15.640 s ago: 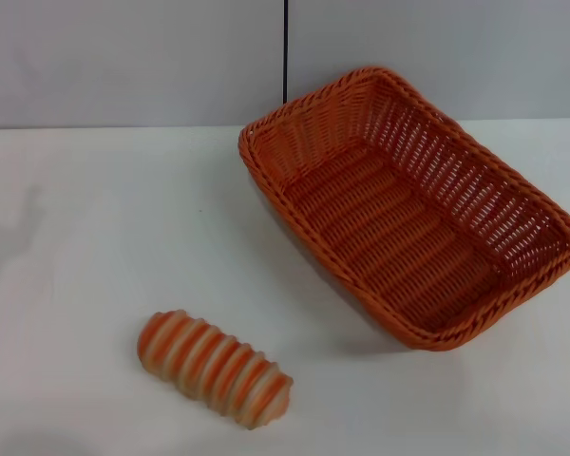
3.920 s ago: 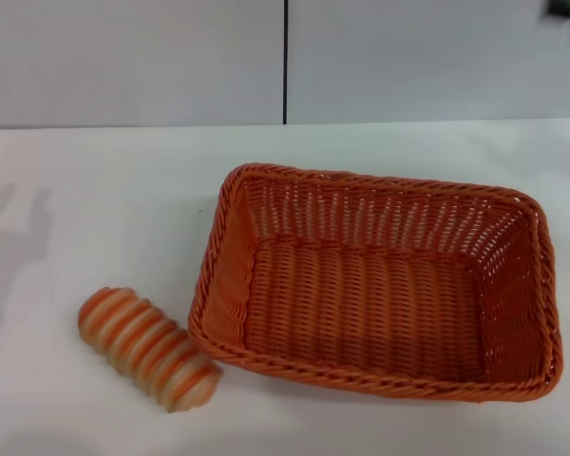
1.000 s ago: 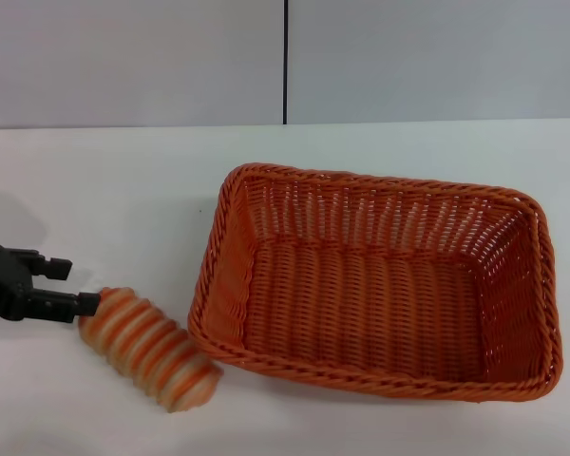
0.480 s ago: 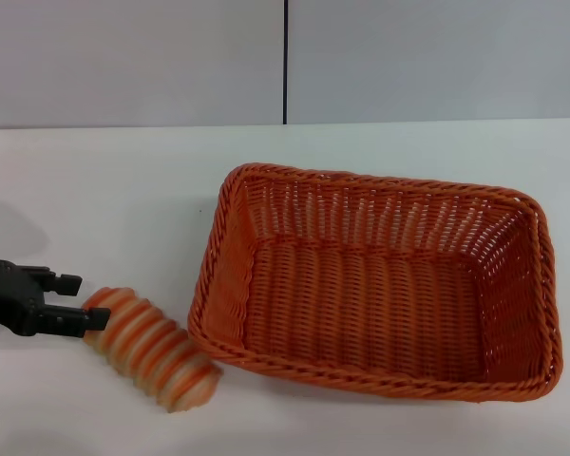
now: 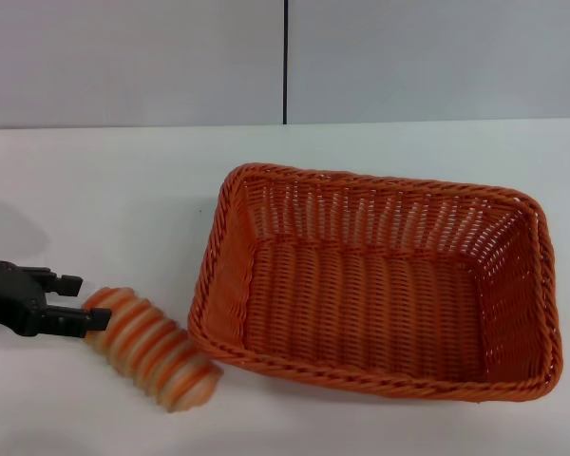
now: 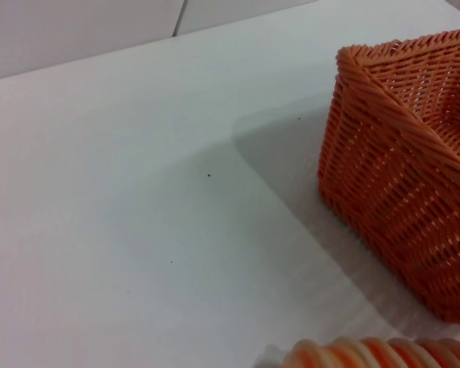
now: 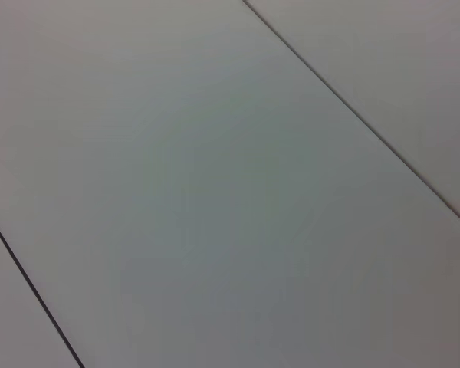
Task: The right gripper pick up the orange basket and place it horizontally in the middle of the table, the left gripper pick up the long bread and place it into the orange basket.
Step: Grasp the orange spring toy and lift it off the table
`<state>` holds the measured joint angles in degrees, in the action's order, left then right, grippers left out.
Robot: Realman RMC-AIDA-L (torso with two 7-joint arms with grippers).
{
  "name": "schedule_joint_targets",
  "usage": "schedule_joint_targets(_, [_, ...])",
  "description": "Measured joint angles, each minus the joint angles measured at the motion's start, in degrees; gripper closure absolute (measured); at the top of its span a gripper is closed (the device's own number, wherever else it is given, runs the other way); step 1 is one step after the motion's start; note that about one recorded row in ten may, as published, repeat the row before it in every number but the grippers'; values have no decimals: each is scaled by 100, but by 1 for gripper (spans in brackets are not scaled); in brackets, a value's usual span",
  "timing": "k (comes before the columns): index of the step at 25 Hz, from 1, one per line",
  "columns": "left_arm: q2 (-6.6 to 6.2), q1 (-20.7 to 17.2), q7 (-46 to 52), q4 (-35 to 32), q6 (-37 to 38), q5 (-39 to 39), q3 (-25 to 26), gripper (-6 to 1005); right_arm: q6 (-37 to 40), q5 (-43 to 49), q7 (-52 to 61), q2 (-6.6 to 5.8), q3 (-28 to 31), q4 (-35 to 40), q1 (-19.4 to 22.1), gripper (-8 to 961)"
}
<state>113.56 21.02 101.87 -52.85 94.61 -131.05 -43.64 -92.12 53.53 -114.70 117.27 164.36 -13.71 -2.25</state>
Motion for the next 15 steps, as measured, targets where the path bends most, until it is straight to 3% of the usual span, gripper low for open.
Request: schedule_joint_targets(15, [-8,49,-77,206,-51,-10,-25,187,-23,-2,69,5,4,0,-12,530])
